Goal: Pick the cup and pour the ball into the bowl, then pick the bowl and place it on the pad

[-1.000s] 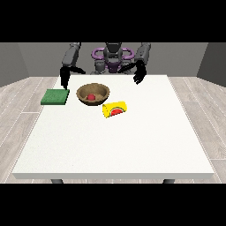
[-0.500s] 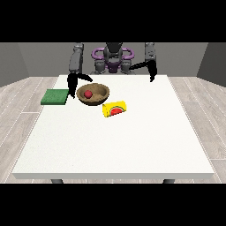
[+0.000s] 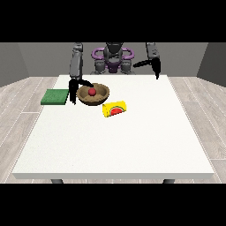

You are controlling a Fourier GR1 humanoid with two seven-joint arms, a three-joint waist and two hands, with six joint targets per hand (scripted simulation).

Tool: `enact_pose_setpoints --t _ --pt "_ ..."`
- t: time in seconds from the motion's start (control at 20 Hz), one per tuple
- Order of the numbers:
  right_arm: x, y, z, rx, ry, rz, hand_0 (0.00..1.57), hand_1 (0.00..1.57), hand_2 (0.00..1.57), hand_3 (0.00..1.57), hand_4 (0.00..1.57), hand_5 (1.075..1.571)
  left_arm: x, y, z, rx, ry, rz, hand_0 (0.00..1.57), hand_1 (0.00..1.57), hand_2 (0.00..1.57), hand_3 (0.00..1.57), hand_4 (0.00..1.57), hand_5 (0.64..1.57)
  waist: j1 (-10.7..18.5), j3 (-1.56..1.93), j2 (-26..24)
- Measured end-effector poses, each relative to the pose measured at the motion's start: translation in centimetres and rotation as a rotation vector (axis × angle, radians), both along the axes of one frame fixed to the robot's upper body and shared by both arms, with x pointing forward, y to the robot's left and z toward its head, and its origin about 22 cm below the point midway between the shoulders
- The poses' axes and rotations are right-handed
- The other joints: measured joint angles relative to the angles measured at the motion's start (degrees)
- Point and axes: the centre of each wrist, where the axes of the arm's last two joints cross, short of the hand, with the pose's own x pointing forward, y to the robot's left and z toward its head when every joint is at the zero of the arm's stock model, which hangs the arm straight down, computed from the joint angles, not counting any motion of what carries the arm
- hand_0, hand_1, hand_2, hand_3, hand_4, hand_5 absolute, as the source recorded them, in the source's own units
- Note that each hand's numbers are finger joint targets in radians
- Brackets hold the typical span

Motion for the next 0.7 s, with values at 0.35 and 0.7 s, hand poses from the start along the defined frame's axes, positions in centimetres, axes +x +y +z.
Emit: enact_pose_setpoints --t 0.35,0.7 --pt "0.6 0.0 -0.3 0.032 0.009 -0.063 1.45 1.45 1.57 0.00 0.47 1.512 -0.3 1.0 1.1 0.005 -0.044 -0.010 0.00 0.00 0.00 0.00 0.08 1.571 0.76 -0.60 1.86" --pt "-0.6 -2.9 -0.5 -0.308 0.091 -0.228 1.57 1.57 1.57 1.49 0.93 1.563 0.0 -0.3 3.0 0.001 -0.083 -0.082 0.00 0.00 0.00 0.00 0.71 1.515 5.09 -2.30 2.53"
